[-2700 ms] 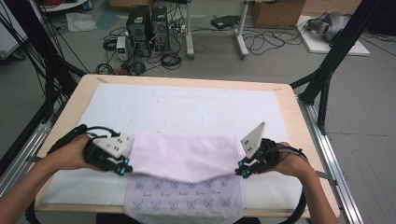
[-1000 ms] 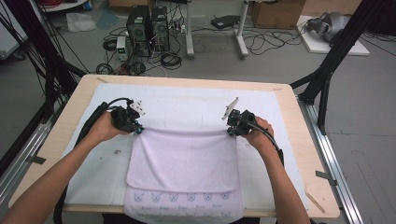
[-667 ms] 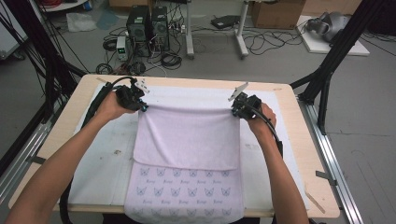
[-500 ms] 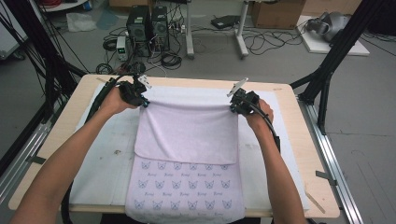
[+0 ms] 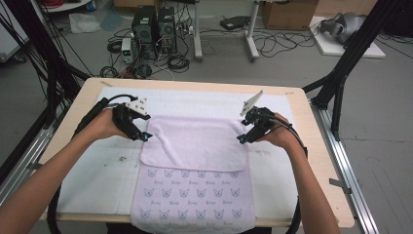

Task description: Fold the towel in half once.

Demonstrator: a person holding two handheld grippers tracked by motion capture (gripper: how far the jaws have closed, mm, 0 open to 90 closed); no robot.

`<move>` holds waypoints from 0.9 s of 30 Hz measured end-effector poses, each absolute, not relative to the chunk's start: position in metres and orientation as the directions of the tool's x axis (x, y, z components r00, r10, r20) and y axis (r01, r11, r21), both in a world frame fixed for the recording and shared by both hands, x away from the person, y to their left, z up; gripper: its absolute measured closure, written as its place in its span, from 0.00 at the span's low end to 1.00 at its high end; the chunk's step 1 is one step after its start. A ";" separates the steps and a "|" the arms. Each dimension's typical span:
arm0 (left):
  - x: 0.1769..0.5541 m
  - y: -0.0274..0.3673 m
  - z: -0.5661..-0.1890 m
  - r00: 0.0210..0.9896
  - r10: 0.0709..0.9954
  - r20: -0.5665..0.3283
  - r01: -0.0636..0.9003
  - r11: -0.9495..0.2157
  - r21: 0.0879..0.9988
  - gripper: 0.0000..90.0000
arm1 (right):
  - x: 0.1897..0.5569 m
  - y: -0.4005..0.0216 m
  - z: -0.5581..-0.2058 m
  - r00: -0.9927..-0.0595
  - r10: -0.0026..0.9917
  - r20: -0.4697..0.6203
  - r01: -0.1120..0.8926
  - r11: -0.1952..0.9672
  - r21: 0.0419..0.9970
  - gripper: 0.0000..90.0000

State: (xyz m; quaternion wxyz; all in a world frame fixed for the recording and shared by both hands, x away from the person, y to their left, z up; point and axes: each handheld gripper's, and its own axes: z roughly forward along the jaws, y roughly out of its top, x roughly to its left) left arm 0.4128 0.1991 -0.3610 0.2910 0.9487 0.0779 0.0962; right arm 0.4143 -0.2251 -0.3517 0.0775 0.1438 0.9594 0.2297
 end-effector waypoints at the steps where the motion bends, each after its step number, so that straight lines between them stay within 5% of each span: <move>1: 0.407 0.200 -0.361 0.971 0.196 0.135 0.087 -0.820 0.566 0.28 | 0.408 -0.224 -0.351 -0.956 0.280 -0.083 0.212 0.861 0.462 0.35; 12: 0.362 0.203 -0.376 0.986 0.091 0.140 0.009 -0.865 0.501 0.26 | 0.351 -0.210 -0.381 -0.996 0.074 -0.056 0.052 0.947 0.318 0.38; 16: 0.353 0.200 -0.386 0.989 0.071 0.133 0.000 -0.882 0.471 0.27 | 0.343 -0.207 -0.394 -0.998 0.030 -0.053 0.015 0.964 0.265 0.48; 23: 0.353 0.194 -0.398 0.990 0.062 0.127 0.004 -0.910 0.416 0.36 | 0.344 -0.201 -0.405 -0.999 -0.009 -0.033 -0.016 0.972 0.234 0.90; 27: 0.351 0.193 -0.400 0.992 0.036 0.125 -0.016 -0.919 0.394 0.40 | 0.347 -0.203 -0.403 -0.999 0.000 -0.040 -0.009 0.972 0.237 0.96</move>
